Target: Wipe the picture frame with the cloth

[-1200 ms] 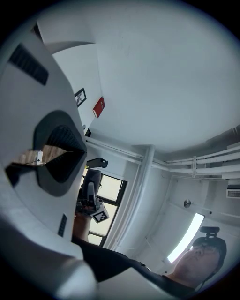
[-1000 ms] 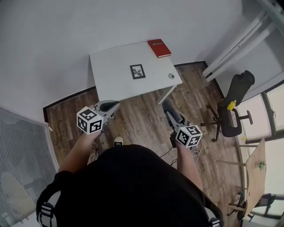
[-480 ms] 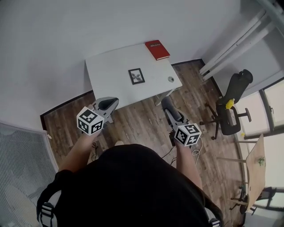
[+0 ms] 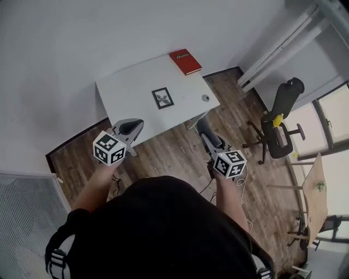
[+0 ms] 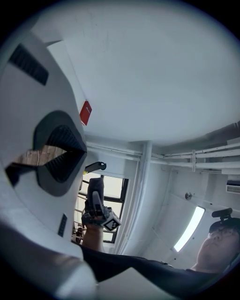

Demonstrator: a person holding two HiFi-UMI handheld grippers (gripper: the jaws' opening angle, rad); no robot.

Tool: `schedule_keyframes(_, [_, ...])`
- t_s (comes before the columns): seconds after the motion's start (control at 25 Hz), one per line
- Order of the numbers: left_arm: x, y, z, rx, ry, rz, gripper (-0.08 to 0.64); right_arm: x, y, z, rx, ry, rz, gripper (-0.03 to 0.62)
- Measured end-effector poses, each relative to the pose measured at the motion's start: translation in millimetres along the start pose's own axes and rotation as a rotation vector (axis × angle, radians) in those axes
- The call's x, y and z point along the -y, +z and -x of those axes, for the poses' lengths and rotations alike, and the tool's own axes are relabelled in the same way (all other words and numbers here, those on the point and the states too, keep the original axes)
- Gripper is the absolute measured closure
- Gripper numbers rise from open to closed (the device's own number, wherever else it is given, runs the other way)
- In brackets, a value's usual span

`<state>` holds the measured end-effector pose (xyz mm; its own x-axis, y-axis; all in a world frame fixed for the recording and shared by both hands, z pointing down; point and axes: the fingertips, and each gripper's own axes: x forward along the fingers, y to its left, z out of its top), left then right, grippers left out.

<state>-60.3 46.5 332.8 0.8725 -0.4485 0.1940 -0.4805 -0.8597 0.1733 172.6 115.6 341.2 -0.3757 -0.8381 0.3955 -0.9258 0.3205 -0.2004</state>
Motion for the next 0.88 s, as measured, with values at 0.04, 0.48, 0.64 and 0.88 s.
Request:
schedule_keyframes(0.04, [-4.8, 0.0, -1.4, -0.003, -0.001, -0.010, 0.549, -0.3, 0.6, -2.9, -0.001, -0.006, -0.002, 0.492])
schedule_keyframes(0.48, [-49.5, -11.3, 11.2, -0.032, 0.009, -0.110, 0.549, -28.6, 9.5, -43.6, 0.004, -0.013, 0.001, 0.492])
schedule_keyframes(0.64, [-62.1, -15.6, 24.7, -0.017, 0.040, -0.084, 0.549, -44.2, 10.6, -46.9, -0.019, -0.005, 0.043, 0.493])
schedule_keyframes(0.88, [-55.0, -22.5, 39.4, -0.014, 0.058, -0.095, 0.549, -42.1, 12.2, -39.6, -0.030, -0.010, 0.045, 0.494])
